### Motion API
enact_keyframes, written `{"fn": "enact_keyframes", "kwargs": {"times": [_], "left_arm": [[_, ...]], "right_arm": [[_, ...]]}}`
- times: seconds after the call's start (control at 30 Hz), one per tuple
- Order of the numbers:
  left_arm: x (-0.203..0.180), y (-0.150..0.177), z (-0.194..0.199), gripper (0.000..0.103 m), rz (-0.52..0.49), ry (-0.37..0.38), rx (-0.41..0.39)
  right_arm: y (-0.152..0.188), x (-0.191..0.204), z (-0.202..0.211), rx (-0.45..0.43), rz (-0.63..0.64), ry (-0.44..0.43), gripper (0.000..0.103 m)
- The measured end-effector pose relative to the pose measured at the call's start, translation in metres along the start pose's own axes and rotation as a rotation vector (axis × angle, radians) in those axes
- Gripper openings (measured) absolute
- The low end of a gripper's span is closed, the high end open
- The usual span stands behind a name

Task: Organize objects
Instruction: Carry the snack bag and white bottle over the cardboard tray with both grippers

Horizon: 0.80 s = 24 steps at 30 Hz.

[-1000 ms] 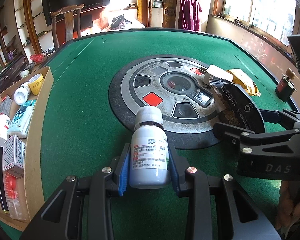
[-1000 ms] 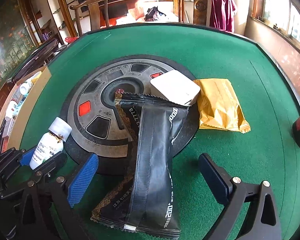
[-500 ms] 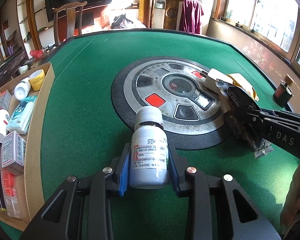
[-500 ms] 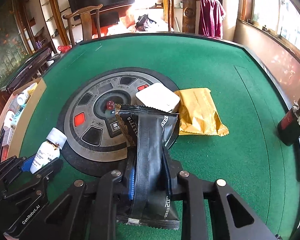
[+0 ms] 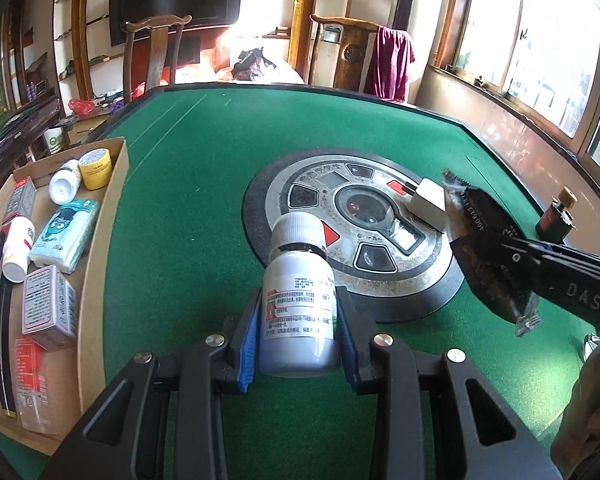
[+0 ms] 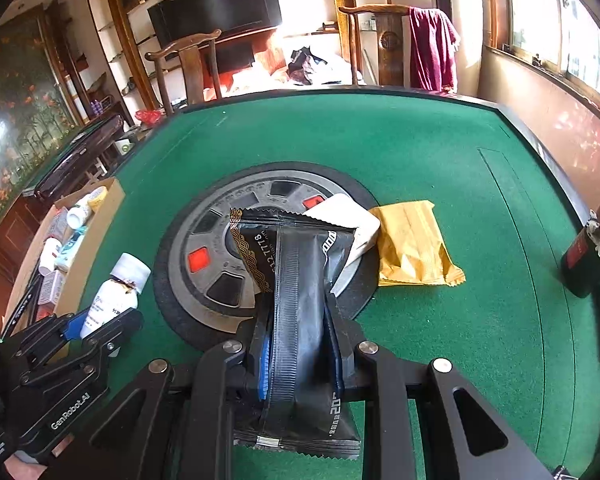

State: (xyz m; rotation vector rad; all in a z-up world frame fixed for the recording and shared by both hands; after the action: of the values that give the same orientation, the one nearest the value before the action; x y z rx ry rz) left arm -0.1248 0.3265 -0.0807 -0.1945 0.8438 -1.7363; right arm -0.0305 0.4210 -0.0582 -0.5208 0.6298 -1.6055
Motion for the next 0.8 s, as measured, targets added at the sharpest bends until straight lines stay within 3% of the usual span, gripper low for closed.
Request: {"fn": "enact_keyframes", "kwargs": {"times": [0.33,0.8], "left_arm": [[0.010,0.013,0.043,0.033,-0.005,-0.035,-0.058],[0.072,0.012,0.120,0.033,0.062,-0.055,-0.183]], "right_arm": [[0.000,0.022,0.008,-0.020,0.020,-0.036,0.023],[0.011,0.103,0.031,-0.051,0.063,-0.145,0.024]]}}
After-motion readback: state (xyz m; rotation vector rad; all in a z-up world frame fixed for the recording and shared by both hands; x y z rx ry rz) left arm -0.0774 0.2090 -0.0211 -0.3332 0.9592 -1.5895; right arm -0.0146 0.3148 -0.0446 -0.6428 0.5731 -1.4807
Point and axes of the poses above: each gripper's, at about its wrist camera, not at the fingertips, and z roughly against the way its jaws point, x to its left, y to its underside, the point moved 3 cm from there along -z, roughly the way its jaws point, and after that the axes turned 15 degrees about z, right-handed, at the moved point
